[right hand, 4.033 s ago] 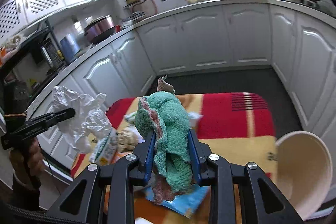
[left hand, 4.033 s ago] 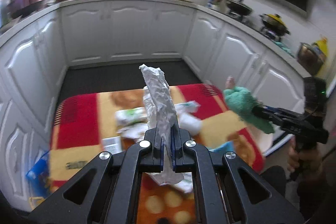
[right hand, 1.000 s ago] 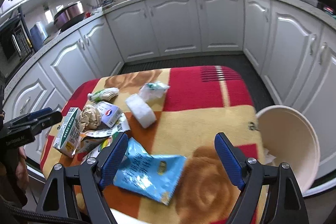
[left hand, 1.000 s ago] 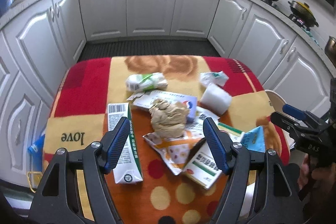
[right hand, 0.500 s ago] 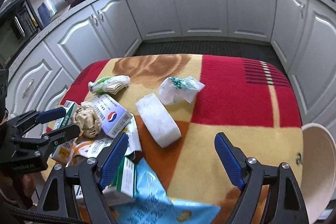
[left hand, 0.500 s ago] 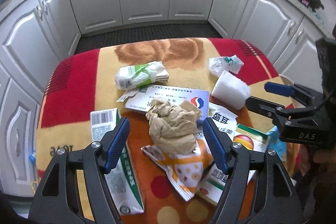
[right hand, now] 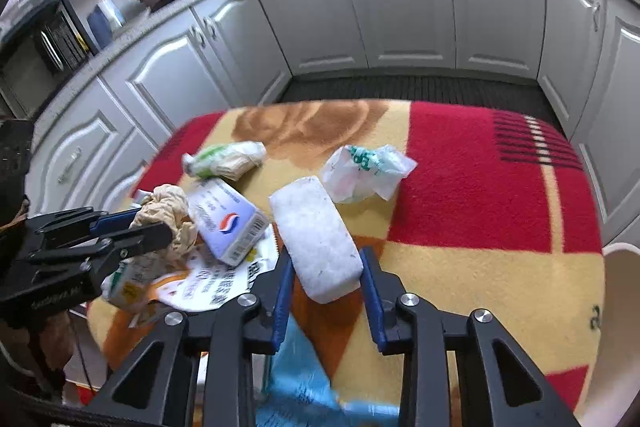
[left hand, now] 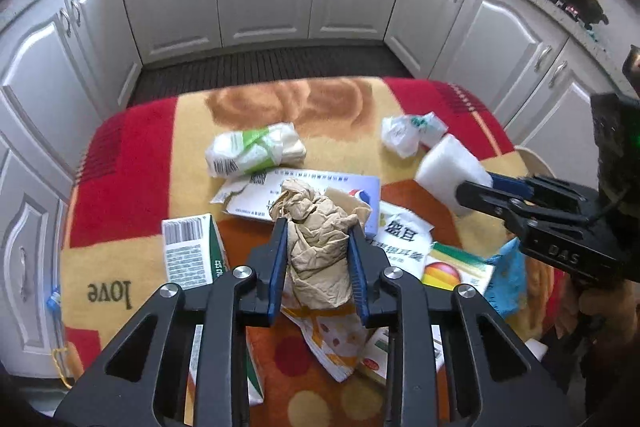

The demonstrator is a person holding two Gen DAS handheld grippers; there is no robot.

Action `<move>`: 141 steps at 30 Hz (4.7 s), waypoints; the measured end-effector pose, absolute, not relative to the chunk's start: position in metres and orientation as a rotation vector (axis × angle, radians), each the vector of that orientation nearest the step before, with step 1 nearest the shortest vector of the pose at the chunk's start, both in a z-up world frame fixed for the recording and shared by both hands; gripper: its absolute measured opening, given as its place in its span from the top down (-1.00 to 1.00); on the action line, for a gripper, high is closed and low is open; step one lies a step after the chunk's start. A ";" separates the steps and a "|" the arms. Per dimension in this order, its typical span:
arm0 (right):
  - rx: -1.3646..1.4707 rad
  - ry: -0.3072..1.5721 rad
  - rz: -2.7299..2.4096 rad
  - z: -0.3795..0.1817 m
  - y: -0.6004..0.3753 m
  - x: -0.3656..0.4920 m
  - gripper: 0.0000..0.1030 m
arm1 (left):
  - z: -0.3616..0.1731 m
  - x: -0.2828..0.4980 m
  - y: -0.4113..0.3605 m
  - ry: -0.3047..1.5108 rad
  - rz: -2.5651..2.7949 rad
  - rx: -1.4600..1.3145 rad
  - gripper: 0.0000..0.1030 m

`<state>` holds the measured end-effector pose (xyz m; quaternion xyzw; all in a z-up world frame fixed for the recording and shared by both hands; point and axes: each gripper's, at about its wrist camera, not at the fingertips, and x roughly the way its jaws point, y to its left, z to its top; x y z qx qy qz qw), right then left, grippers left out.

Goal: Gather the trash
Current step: 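Carry the foam block and brown paper to the bucket and release both, then move both tools back over the table toward the remaining trash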

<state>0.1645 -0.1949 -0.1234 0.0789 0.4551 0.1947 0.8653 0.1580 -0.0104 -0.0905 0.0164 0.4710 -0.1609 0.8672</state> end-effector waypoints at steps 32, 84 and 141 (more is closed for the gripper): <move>0.207 0.793 0.240 -0.064 -0.272 0.058 0.41 | -0.049 0.100 -0.096 0.859 -0.436 0.062 0.51; 0.399 0.897 -0.197 -0.131 -0.481 -0.003 0.40 | -0.090 0.113 -0.355 1.054 -0.779 0.278 0.50; 0.261 0.833 -0.039 -0.084 -0.361 0.022 -0.42 | -0.041 0.098 -0.170 0.859 -0.425 0.121 0.03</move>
